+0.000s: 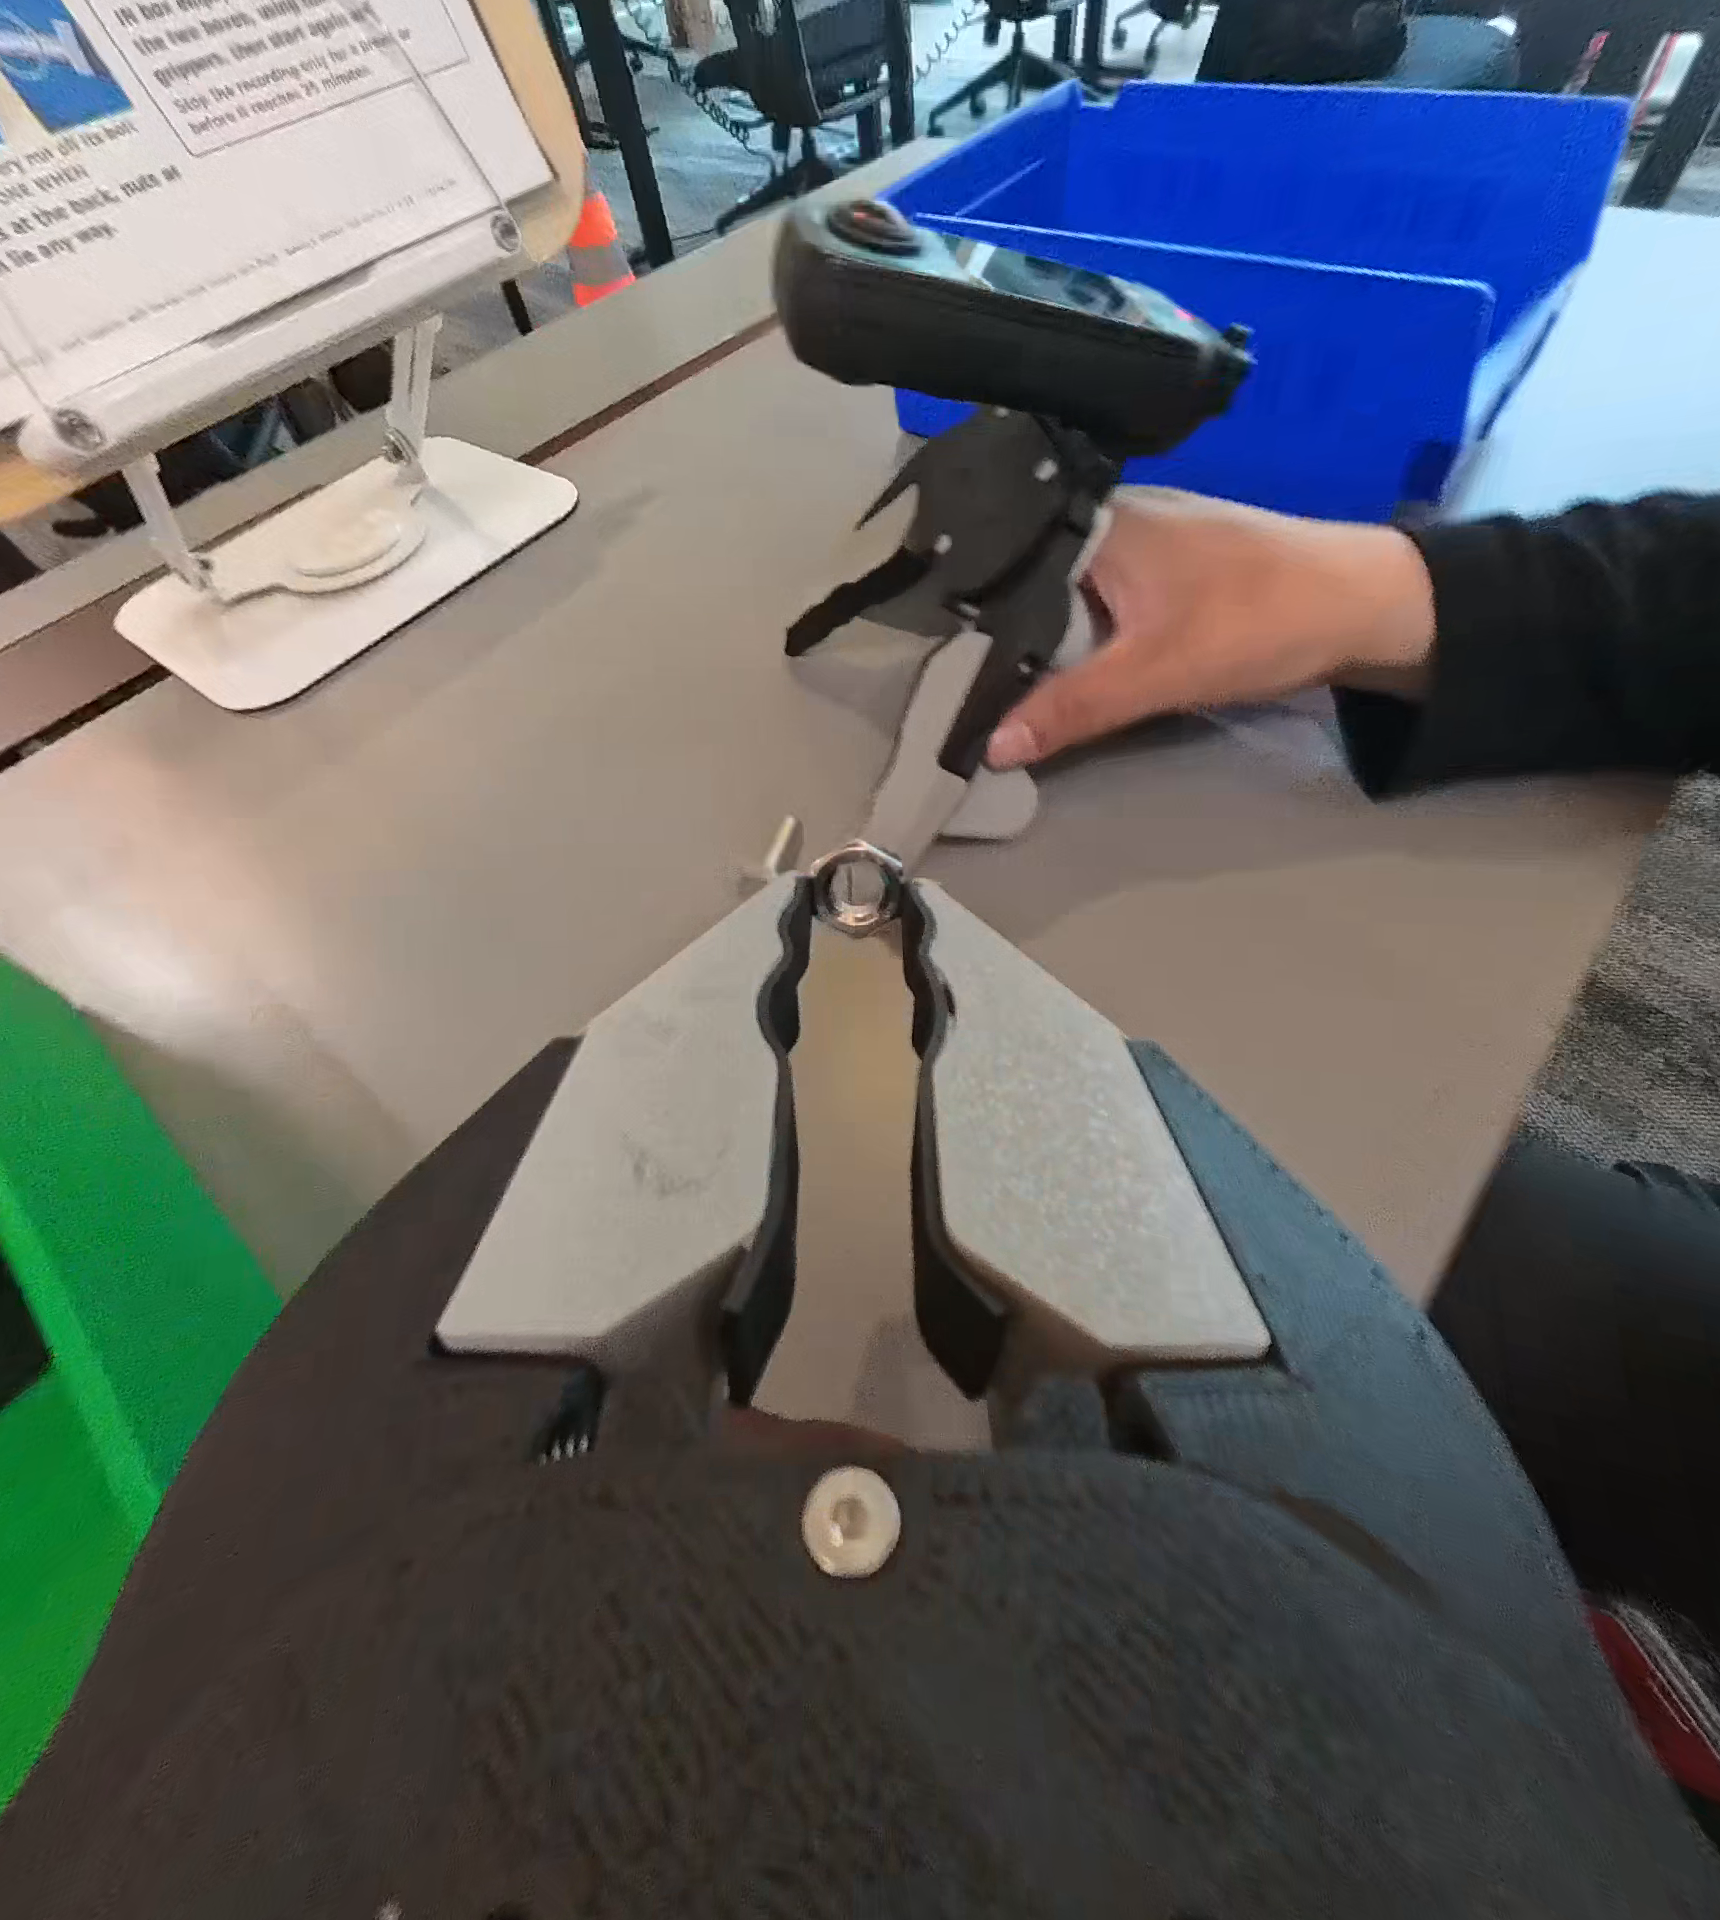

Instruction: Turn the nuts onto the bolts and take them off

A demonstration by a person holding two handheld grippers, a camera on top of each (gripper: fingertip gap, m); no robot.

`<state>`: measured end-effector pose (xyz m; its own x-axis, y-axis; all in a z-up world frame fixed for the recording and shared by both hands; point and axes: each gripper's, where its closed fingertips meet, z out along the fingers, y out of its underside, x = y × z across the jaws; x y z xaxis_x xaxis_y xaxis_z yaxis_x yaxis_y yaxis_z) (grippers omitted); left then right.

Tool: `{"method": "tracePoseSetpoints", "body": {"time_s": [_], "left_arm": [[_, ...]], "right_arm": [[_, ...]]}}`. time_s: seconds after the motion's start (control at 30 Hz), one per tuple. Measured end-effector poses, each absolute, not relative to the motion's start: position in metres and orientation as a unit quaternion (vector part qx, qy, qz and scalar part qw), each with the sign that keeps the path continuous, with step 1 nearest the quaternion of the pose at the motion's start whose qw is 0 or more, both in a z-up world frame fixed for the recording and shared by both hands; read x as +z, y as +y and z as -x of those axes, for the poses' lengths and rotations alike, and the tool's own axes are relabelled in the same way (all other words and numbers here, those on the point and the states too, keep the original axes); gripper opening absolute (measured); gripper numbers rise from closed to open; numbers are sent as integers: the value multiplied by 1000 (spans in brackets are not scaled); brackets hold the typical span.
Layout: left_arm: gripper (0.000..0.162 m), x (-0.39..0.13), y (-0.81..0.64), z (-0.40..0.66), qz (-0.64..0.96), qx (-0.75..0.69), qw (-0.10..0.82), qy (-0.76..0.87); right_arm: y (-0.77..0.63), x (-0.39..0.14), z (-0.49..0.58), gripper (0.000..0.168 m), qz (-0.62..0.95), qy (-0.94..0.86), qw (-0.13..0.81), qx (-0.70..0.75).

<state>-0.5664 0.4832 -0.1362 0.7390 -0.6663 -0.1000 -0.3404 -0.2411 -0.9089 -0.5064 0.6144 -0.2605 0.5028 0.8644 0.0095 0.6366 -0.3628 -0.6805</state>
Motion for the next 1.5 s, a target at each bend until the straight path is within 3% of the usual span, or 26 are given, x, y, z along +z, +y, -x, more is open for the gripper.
{"method": "tracePoseSetpoints", "body": {"time_s": [0.1,0.2,0.43,0.5,0.67,0.73,0.8,0.87,0.93,1.03,1.17,1.27,1.37,1.5], "left_arm": [[15,-147,525,553,782,-163,499,335],[15,-168,558,540,795,-158,479,338],[15,-186,589,515,821,-179,428,332],[15,-193,589,506,827,-161,406,353],[15,-220,588,476,837,-157,365,377],[15,-223,588,463,834,-160,364,383],[15,-224,590,459,834,-144,365,388],[27,-226,593,459,831,-130,363,402],[30,-222,594,458,819,-138,379,409],[62,-207,595,466,791,-139,438,404],[54,-173,588,490,740,-178,518,390],[61,-174,583,501,750,-228,493,377],[59,-176,574,505,751,-261,483,367],[55,-188,580,518,770,-246,465,361]], "right_arm": [[611,-258,502,139,798,-475,322,185],[595,-250,496,94,760,-517,329,215],[588,-199,486,80,693,-539,393,274],[591,-177,481,67,672,-525,429,297],[612,-131,462,77,641,-410,522,384],[614,-126,460,68,633,-391,525,412],[616,-122,459,69,618,-392,552,401],[620,-123,457,70,620,-390,572,369],[622,-131,454,66,653,-383,549,353],[627,-145,453,63,684,-385,524,332],[636,-165,447,64,714,-390,498,300],[633,-183,448,59,736,-398,444,320],[633,-210,443,53,767,-413,385,303],[624,-214,450,44,758,-435,373,312]]}}
